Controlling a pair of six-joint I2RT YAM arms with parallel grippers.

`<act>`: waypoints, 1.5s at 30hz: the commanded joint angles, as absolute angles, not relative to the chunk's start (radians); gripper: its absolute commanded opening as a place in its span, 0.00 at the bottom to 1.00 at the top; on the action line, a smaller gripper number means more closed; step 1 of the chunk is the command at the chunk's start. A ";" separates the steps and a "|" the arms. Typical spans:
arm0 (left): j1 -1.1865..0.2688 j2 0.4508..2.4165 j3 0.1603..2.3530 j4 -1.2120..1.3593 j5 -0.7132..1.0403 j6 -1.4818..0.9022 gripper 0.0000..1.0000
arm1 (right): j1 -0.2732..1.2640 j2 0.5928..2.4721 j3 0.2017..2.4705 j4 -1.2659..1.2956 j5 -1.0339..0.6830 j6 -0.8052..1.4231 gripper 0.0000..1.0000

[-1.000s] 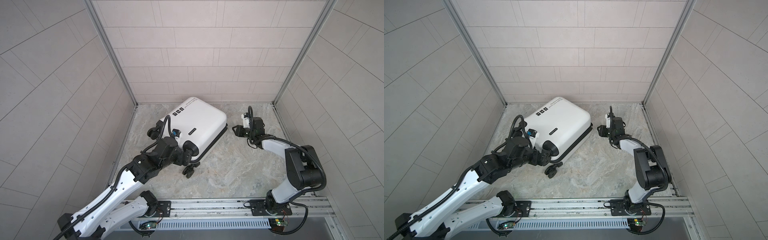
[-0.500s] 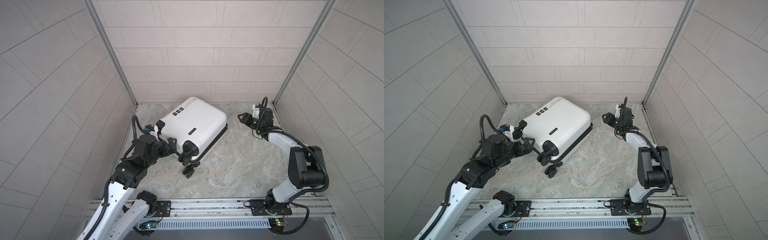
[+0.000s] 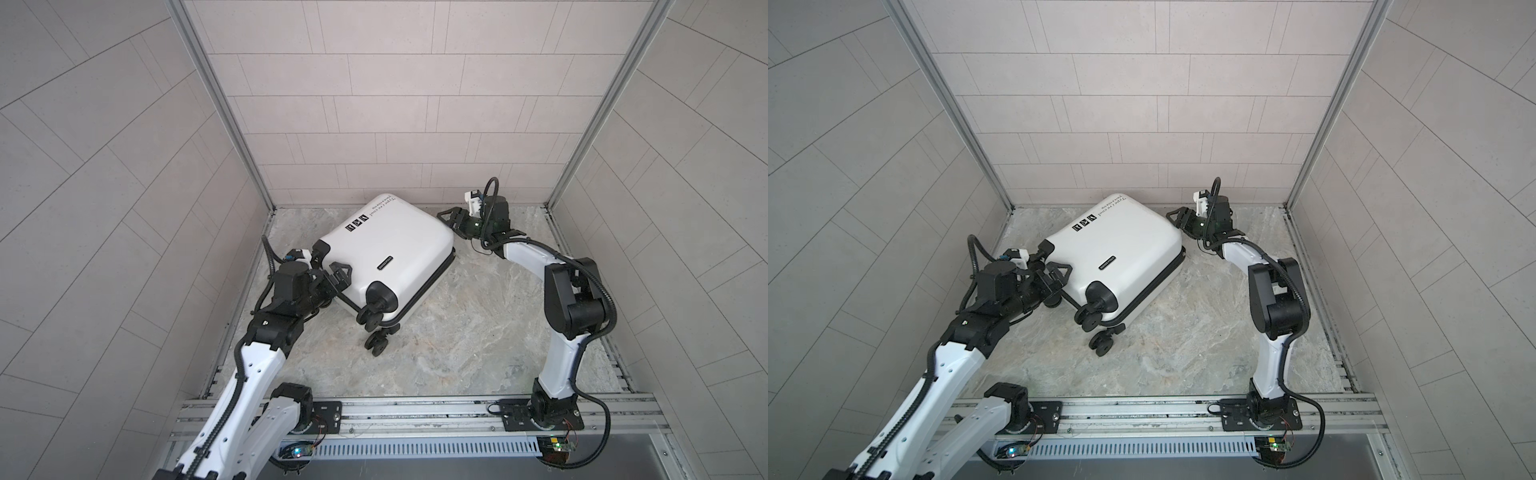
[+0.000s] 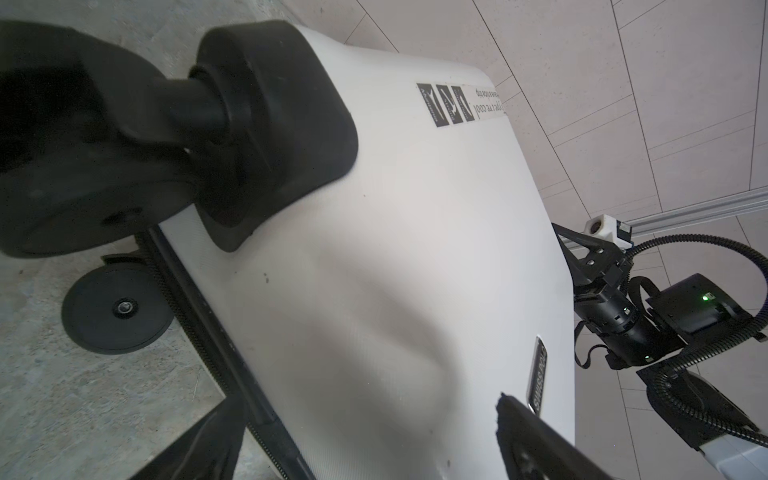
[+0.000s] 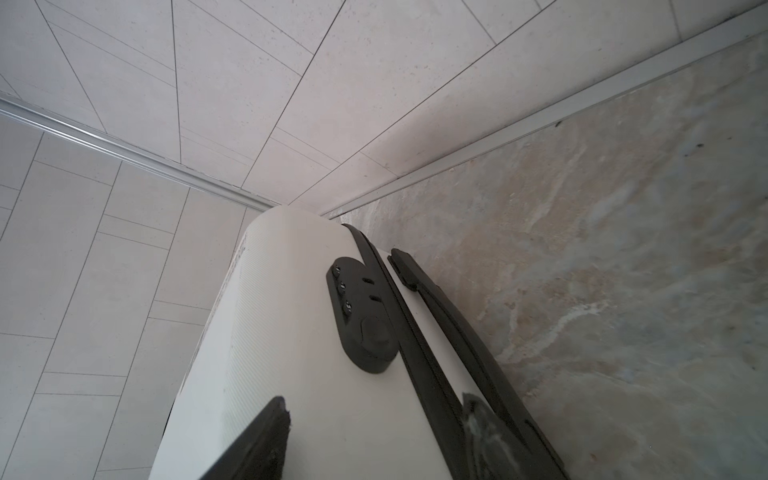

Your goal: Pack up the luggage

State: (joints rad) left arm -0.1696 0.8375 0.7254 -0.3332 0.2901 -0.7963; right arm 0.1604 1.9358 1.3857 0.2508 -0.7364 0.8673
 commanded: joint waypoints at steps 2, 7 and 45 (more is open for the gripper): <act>-0.143 0.881 0.710 -0.243 0.307 -0.786 1.00 | 0.190 1.958 1.364 0.308 -0.796 0.918 0.68; -0.127 0.958 0.730 -0.244 0.293 -0.730 1.00 | 0.237 1.923 1.271 0.349 -0.800 0.921 0.68; -0.157 1.573 1.179 -0.245 0.519 -0.510 0.97 | 0.506 0.980 0.712 -0.245 -0.245 0.654 0.69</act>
State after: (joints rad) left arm -0.0921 1.4998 1.1667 -0.2050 0.3550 -0.5072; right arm 0.5133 1.0203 0.6987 -0.0410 -0.3355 0.7113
